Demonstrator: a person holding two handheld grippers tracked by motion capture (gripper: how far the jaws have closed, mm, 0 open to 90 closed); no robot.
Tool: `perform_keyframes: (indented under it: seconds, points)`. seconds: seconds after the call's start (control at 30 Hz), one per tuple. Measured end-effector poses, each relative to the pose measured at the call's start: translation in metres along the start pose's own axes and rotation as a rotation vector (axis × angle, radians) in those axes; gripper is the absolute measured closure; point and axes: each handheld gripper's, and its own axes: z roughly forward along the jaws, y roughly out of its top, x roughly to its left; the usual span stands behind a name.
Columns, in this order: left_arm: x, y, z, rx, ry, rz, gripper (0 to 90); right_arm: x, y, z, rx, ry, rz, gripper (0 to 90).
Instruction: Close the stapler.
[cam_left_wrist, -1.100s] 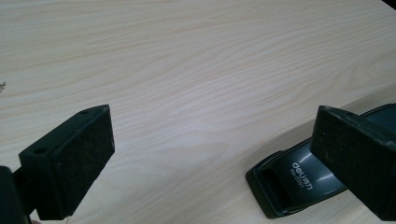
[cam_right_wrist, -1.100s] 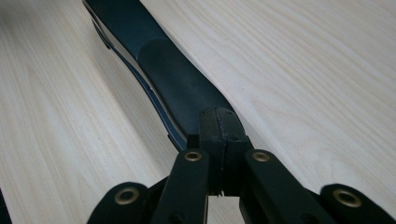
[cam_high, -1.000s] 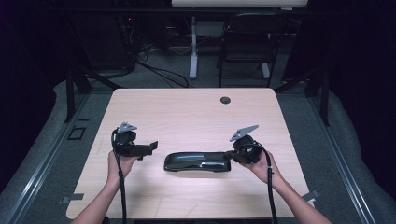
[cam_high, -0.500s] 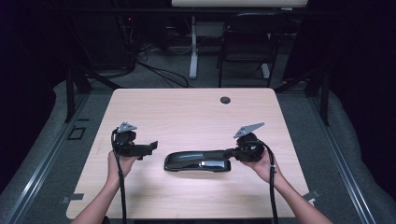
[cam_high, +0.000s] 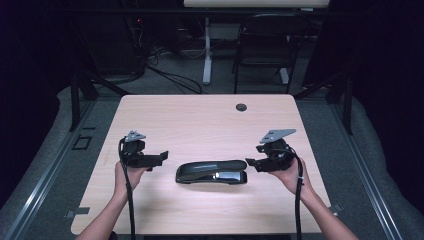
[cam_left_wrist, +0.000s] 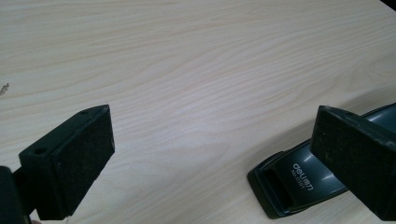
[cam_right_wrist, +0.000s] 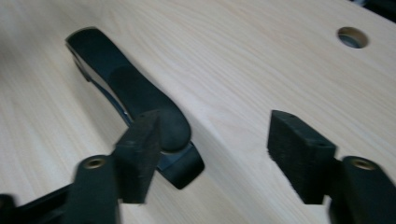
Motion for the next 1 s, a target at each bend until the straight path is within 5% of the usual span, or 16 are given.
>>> perform_keyframes:
  seconds: [0.13, 0.47, 0.7, 0.87, 1.0]
  points:
    - [0.001, 0.0, 0.0, -0.004, 0.001, -0.002, 0.2, -0.01, -0.006, -0.01, -0.009, -0.046, 0.022, 16.5]
    - [0.002, 0.0, 0.0, 0.0, 0.002, -0.002, 0.2, -0.035, -0.037, -0.021, 0.053, -0.108, 0.118, 0.6]
    - [0.009, -0.003, 0.004, -0.002, 0.014, -0.025, 0.2, -0.051, -0.058, -0.012, 0.122, -0.143, 0.139, 0.0]
    - [0.021, -0.007, 0.011, 0.016, 0.018, -0.077, 0.2, -0.057, -0.065, 0.006, 0.193, -0.152, 0.126, 0.0]
    - [0.028, -0.01, 0.019, 0.046, 0.058, -0.084, 0.2, -0.061, -0.07, 0.015, 0.238, -0.149, 0.132, 0.0]
